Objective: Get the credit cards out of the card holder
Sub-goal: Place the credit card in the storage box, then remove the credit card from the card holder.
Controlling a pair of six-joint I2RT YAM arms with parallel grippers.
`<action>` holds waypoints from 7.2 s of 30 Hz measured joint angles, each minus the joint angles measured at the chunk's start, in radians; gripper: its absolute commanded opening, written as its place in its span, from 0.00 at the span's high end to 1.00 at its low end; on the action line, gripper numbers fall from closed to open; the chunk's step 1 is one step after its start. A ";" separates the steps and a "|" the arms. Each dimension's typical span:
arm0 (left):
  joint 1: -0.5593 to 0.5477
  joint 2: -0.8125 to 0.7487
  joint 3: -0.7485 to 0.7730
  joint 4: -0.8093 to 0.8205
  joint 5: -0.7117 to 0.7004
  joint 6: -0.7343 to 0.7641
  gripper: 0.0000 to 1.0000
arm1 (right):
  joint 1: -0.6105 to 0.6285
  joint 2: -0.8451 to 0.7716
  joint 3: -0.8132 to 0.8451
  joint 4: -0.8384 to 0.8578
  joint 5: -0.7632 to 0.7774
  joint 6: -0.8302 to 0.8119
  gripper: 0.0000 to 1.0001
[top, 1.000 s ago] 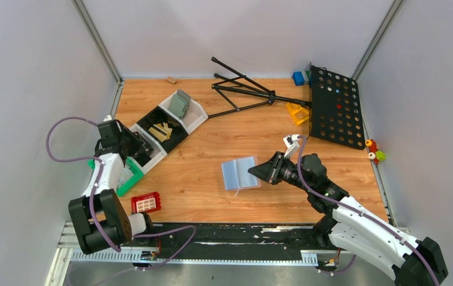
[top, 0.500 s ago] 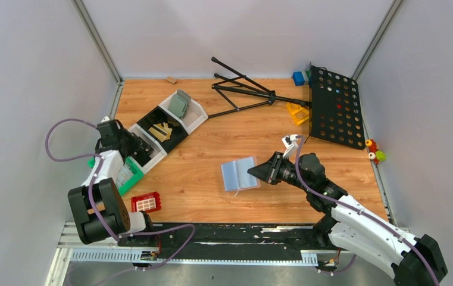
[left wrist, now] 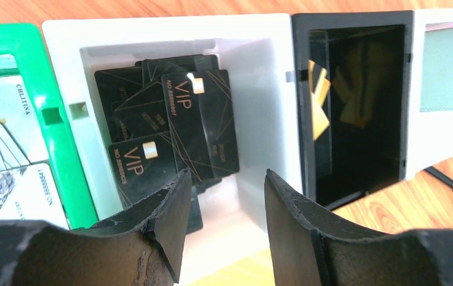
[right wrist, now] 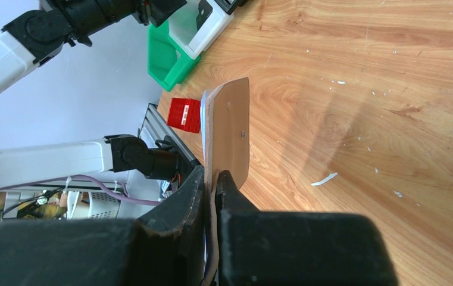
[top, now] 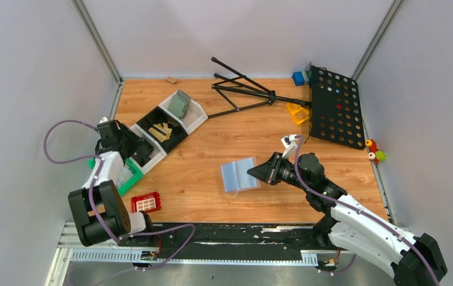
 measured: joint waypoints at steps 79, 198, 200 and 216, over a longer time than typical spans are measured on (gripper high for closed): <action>-0.717 -0.605 -0.534 0.674 0.616 -0.596 0.68 | 0.000 0.233 -0.050 0.436 -0.085 0.329 1.00; -0.947 -0.174 -0.528 0.528 0.367 -0.239 0.25 | 0.221 0.645 0.157 0.055 0.037 -0.001 0.62; -0.947 -0.174 -0.528 0.528 0.367 -0.240 0.23 | 0.222 0.645 0.157 0.055 0.038 -0.001 0.62; -0.952 -0.145 -0.519 0.558 0.367 -0.267 0.12 | 0.238 0.659 0.198 0.003 0.039 -0.010 0.62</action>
